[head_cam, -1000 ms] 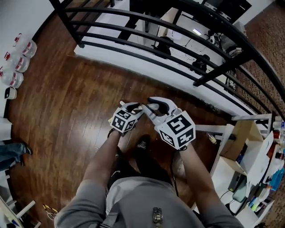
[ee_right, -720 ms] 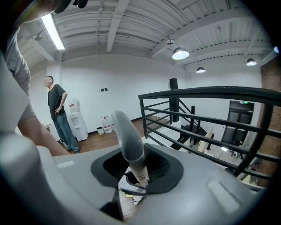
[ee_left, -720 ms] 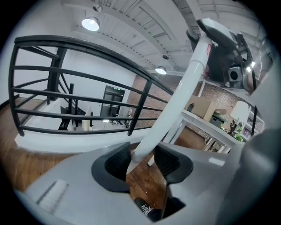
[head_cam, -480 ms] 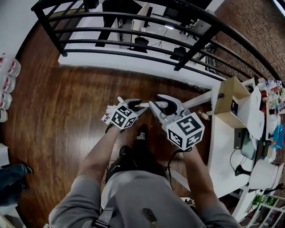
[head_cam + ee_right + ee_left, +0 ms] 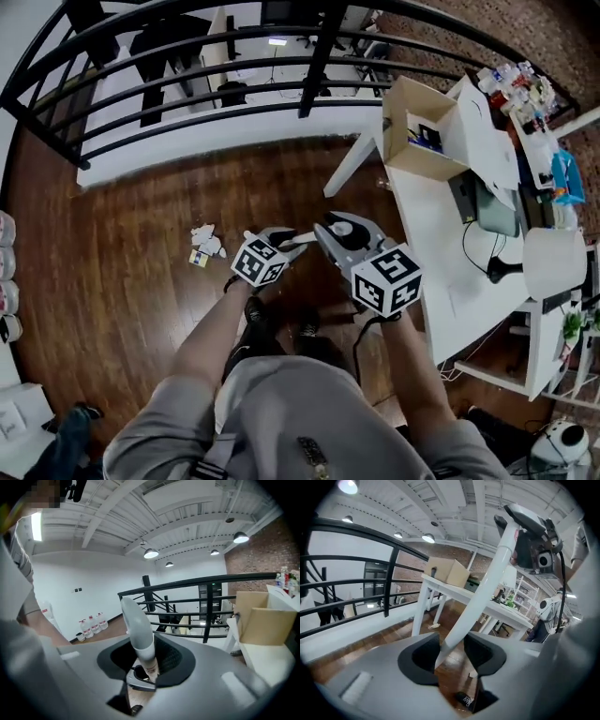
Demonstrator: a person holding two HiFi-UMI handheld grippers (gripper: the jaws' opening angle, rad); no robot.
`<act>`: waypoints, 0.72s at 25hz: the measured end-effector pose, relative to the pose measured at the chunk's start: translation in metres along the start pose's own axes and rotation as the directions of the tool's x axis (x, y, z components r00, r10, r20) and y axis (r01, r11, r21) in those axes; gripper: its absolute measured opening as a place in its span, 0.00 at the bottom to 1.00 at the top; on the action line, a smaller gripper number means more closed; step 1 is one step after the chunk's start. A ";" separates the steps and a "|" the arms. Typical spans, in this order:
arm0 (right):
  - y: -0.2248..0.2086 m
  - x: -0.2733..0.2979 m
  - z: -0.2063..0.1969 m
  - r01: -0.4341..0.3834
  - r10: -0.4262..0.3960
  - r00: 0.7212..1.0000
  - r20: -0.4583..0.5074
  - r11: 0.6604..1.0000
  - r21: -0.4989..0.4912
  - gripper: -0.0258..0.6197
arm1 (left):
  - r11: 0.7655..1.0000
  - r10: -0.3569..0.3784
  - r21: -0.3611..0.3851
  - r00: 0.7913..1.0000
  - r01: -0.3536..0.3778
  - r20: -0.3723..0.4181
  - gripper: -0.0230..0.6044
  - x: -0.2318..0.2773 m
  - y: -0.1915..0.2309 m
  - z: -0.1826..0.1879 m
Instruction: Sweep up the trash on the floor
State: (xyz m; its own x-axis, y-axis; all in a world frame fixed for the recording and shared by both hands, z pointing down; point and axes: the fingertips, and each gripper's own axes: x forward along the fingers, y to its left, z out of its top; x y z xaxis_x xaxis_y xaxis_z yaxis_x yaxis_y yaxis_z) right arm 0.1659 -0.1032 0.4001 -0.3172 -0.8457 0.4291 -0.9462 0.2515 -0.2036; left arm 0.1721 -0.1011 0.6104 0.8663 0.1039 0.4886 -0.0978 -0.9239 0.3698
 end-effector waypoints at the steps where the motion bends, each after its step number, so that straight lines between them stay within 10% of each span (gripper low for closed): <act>1: -0.008 -0.015 -0.011 0.015 -0.015 1.000 -0.004 1.000 0.015 0.18 | 1.000 -0.016 0.004 1.000 0.016 -0.017 0.30 0.014 -0.015 -0.005; 12: -0.113 -0.157 -0.133 0.177 -0.168 0.984 -0.057 0.960 0.218 0.18 | 0.984 -0.170 0.015 0.969 0.175 -0.180 0.30 0.160 -0.155 -0.058; 18: -0.151 -0.183 -0.152 0.193 -0.184 0.981 -0.066 0.960 0.201 0.18 | 0.985 -0.172 -0.026 0.977 0.170 -0.123 0.30 0.204 -0.179 -0.060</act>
State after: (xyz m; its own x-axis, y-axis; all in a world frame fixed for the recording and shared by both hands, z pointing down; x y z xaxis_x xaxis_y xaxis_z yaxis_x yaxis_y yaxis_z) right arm 0.3567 0.0852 0.4863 -0.1415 -0.8446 0.5164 -0.9571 -0.0165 -0.2892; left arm 0.3375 0.1076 0.6913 0.8030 0.3060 0.5114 0.0382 -0.8828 0.4682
